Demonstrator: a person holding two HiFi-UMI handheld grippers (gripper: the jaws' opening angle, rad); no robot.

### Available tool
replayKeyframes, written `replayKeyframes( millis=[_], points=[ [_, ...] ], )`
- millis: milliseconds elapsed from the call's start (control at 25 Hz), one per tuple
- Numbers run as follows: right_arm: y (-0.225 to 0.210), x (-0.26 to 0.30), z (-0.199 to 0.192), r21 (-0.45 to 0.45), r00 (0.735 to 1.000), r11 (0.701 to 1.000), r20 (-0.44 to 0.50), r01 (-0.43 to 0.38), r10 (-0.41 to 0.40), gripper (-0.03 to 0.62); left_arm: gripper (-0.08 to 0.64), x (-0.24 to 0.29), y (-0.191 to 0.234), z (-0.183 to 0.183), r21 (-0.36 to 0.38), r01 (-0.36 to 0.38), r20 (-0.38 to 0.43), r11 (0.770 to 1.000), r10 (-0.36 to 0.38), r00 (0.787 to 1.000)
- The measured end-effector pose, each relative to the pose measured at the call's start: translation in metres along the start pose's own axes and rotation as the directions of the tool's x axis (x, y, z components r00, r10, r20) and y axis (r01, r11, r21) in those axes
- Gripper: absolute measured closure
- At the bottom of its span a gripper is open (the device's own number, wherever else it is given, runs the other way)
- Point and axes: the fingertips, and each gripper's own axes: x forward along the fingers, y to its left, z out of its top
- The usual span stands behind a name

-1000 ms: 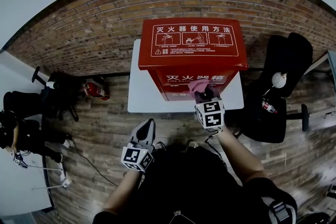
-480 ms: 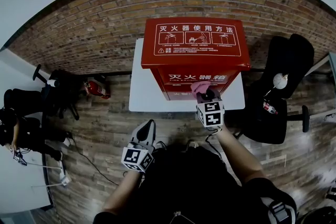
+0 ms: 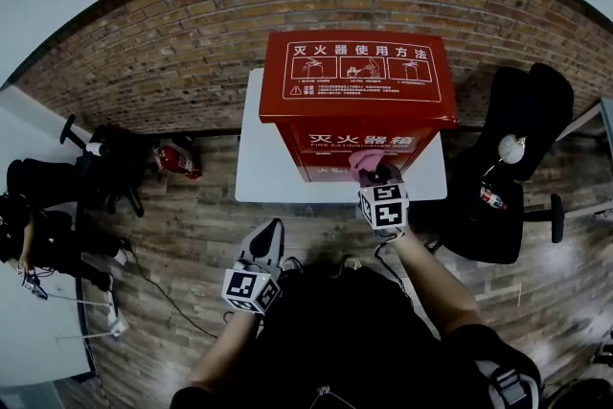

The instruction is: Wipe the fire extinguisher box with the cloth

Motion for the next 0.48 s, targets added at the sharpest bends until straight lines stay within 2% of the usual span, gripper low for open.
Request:
replayKeyframes(
  millis=[480],
  points=[
    [-0.005, 0.011, -0.027, 0.018, 0.998, 1.0, -0.063, 0.006, -0.004, 0.506, 0.537, -0.004, 0.0, 0.002, -0.003, -0.013, 0.005, 1.0, 0.013, 1.0]
  ],
)
